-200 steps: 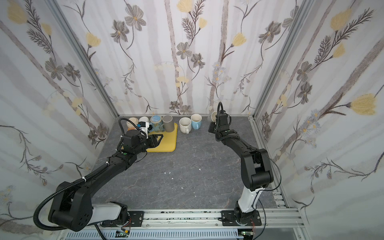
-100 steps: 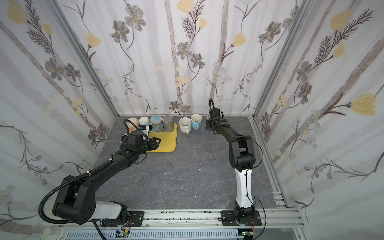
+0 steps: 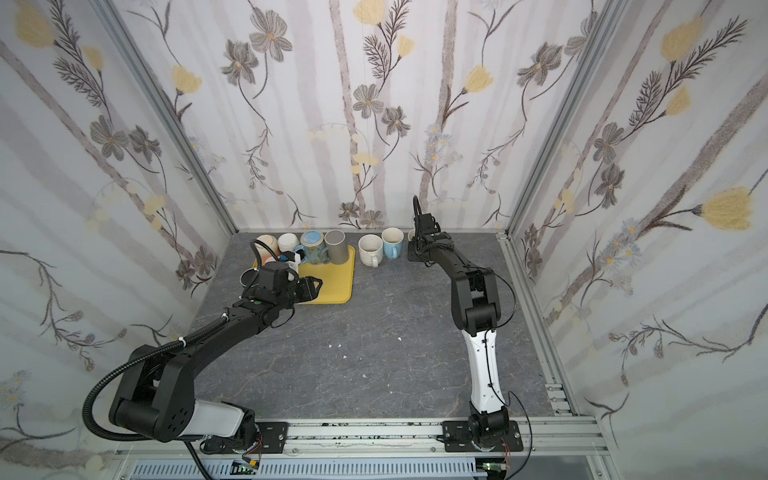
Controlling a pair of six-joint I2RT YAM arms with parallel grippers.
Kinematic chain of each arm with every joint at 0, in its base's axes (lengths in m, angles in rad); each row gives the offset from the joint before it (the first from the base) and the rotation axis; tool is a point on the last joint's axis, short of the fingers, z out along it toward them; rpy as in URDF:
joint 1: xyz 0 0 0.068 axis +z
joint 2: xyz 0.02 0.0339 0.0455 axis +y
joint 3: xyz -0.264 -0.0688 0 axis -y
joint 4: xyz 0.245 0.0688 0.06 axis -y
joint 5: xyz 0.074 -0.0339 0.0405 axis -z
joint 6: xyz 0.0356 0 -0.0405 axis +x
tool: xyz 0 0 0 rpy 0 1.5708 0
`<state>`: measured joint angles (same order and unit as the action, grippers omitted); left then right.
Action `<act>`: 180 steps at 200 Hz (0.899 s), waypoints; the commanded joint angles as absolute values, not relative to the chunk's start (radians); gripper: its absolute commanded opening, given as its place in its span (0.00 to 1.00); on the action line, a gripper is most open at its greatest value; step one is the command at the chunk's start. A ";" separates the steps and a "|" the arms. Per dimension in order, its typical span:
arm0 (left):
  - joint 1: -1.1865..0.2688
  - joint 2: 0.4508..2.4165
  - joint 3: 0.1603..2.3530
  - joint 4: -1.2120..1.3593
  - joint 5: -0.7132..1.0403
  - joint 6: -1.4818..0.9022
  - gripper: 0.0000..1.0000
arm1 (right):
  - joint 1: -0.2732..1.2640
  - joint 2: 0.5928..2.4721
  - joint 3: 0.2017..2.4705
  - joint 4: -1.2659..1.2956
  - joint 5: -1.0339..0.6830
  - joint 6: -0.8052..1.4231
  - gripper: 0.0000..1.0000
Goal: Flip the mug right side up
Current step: 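Lower the left gripper onto the upside-down black mug on the tray and grasp it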
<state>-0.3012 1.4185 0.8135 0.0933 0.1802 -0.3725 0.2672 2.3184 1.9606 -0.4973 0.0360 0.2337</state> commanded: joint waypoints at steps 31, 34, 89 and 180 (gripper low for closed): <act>-0.299 1.404 0.819 0.092 0.161 -0.360 0.50 | 0.272 2.316 1.977 -0.488 0.022 0.207 0.23; -0.299 1.403 0.819 0.092 0.161 -0.359 0.50 | 0.272 2.316 1.977 -0.488 0.021 0.207 0.23; -0.288 1.366 0.826 0.047 0.102 -0.351 0.51 | 0.275 2.287 1.980 -0.500 0.033 0.205 0.27; -0.022 1.475 1.048 -0.312 -0.078 -0.416 0.67 | 0.321 2.180 1.952 -0.550 0.061 0.211 0.36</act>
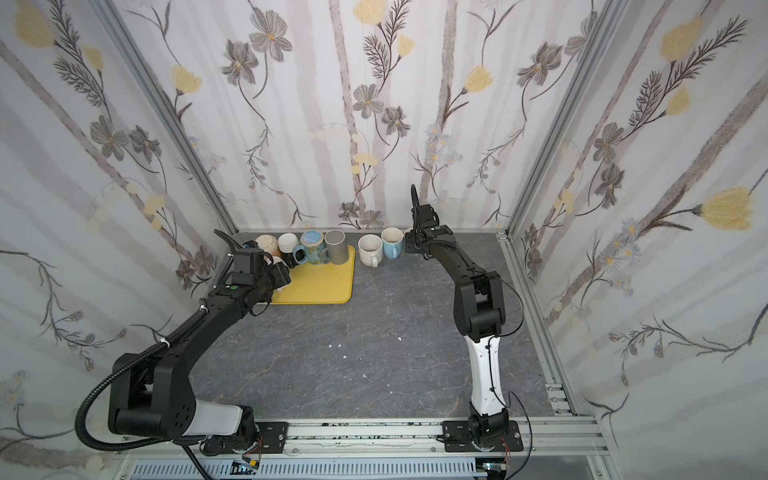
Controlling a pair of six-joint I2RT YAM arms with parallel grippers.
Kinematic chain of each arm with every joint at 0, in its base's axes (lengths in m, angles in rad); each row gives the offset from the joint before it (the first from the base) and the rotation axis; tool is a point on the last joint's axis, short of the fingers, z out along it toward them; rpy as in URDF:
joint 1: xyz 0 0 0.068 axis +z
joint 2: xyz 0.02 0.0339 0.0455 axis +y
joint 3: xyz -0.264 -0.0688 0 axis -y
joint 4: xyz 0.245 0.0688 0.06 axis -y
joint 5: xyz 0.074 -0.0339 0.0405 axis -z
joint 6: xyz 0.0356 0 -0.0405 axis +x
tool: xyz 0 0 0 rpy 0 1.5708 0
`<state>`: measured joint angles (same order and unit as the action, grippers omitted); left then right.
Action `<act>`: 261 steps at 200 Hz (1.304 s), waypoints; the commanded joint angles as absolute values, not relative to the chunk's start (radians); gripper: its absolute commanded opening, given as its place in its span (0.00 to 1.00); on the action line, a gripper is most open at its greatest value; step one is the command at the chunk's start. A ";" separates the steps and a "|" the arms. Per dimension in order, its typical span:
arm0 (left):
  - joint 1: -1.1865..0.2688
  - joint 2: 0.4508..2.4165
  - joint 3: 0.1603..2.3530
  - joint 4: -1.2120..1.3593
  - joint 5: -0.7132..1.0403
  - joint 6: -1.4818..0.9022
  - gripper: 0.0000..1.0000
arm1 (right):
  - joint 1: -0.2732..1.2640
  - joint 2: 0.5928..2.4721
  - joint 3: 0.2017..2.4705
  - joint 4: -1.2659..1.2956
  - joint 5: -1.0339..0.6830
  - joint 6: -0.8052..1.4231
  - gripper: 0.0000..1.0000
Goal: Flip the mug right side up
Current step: 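Lower the left gripper onto the upside-down black mug on the tray and grasp it, then lift the black mug off the tray with the left gripper while the right approaches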
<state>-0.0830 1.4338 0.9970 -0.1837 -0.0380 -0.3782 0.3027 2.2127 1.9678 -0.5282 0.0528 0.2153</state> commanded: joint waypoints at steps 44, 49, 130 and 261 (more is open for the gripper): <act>0.044 1.556 1.096 -0.385 -0.065 -0.456 0.62 | 0.364 2.098 1.828 -0.510 0.054 0.219 0.37; 0.045 1.562 1.101 -0.389 -0.064 -0.458 0.61 | 0.367 2.088 1.813 -0.501 0.052 0.222 0.37; 0.043 1.646 1.115 -0.414 -0.081 -0.469 0.61 | 0.396 1.915 1.569 -0.393 0.007 0.265 0.38; 0.043 1.773 1.143 -0.382 -0.076 -0.456 0.37 | 0.466 1.821 1.422 -0.312 -0.010 0.322 0.39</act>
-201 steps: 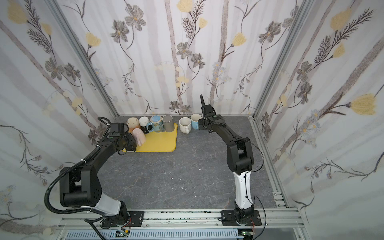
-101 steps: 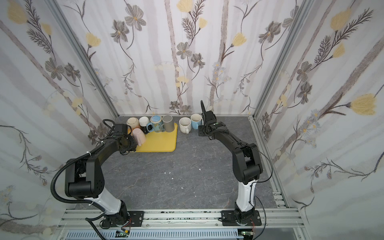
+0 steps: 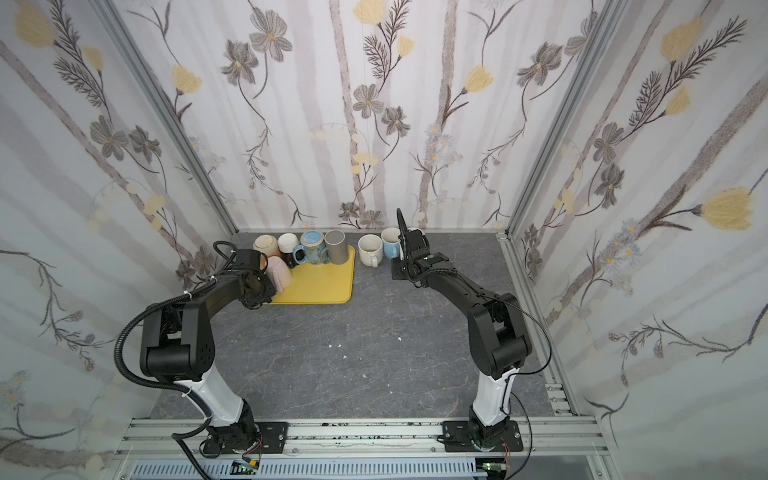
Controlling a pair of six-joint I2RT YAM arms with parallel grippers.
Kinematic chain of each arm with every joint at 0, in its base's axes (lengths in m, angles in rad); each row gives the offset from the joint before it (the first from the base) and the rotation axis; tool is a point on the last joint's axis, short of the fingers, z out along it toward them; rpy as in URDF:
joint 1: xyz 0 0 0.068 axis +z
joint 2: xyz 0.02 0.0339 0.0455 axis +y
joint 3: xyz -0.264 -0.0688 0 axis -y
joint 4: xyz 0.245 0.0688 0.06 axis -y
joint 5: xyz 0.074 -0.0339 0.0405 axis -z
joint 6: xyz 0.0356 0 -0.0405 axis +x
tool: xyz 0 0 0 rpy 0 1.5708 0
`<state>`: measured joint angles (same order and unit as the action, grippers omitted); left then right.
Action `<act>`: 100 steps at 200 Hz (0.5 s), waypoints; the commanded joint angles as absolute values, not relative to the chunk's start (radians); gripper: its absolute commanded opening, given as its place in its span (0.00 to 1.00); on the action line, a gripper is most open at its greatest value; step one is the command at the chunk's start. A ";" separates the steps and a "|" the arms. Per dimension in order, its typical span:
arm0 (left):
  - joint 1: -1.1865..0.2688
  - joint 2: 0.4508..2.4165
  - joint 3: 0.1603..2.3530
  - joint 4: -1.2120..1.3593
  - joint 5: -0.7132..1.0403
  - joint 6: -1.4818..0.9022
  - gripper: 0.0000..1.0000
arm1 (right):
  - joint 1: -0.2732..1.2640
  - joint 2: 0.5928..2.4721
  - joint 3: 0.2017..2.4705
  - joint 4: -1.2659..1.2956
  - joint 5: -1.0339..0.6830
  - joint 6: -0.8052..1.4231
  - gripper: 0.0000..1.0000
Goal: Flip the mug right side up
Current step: 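Lift the black mug off the tray with the left gripper while the right approaches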
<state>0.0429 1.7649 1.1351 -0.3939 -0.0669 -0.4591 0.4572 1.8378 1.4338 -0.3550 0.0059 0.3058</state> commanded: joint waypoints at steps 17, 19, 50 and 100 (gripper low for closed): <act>0.043 1.773 1.141 -0.382 -0.078 -0.457 0.30 | 0.473 1.815 1.407 -0.300 -0.015 0.326 0.39; 0.043 1.772 1.141 -0.382 -0.078 -0.457 0.29 | 0.474 1.814 1.405 -0.299 -0.015 0.327 0.39; 0.038 1.744 1.125 -0.377 -0.082 -0.454 0.12 | 0.483 1.805 1.381 -0.277 -0.029 0.335 0.39; 0.015 1.693 1.102 -0.383 -0.106 -0.442 0.00 | 0.506 1.794 1.365 -0.248 -0.046 0.351 0.39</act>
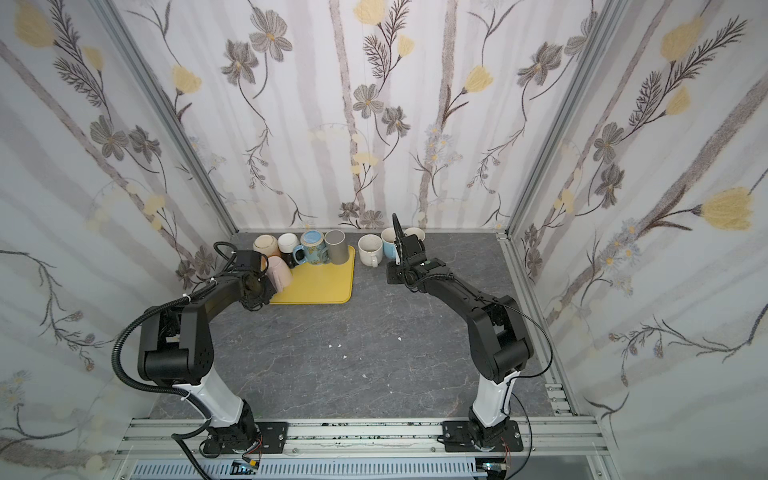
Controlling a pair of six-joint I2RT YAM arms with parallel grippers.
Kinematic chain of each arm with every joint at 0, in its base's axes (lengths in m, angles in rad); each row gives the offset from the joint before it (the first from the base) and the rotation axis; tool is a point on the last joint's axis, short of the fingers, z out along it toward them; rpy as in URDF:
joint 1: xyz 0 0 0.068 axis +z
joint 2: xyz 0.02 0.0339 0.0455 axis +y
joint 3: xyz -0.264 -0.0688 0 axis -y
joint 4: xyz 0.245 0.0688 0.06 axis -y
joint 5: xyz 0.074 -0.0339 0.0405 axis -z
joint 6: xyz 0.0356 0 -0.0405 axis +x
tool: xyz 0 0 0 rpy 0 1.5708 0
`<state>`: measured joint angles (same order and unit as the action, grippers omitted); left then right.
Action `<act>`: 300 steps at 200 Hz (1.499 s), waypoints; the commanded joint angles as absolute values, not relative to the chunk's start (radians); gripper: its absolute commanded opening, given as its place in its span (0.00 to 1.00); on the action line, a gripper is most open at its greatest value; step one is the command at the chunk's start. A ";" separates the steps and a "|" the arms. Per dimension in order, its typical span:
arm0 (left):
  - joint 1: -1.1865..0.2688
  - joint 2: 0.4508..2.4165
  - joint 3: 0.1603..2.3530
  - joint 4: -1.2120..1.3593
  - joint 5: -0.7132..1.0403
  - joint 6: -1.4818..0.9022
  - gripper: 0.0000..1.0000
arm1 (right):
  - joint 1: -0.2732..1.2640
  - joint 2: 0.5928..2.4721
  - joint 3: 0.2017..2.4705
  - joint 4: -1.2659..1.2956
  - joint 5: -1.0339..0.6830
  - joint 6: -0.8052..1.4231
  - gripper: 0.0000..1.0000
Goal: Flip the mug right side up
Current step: 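Lift the black mug off the tray with the left gripper while the right approaches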
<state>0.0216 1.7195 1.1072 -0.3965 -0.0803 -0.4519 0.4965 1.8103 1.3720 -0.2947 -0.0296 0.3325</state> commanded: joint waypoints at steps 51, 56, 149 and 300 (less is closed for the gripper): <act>0.002 1.624 1.072 -0.384 -0.086 -0.424 0.00 | 0.559 1.782 1.364 -0.237 -0.050 0.369 0.39; 0.001 1.619 1.068 -0.382 -0.082 -0.424 0.00 | 0.564 1.782 1.362 -0.235 -0.052 0.371 0.39; -0.137 1.529 1.034 -0.373 -0.064 -0.465 0.00 | 0.636 1.816 1.355 -0.185 -0.088 0.397 0.39; -0.305 1.539 0.929 0.090 0.275 -0.414 0.00 | 0.655 1.794 1.238 -0.026 -0.175 0.533 0.39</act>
<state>-0.3107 1.5581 0.9512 -0.1154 0.1795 -0.4408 0.6533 1.8153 1.2701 -0.1238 -0.1356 0.4683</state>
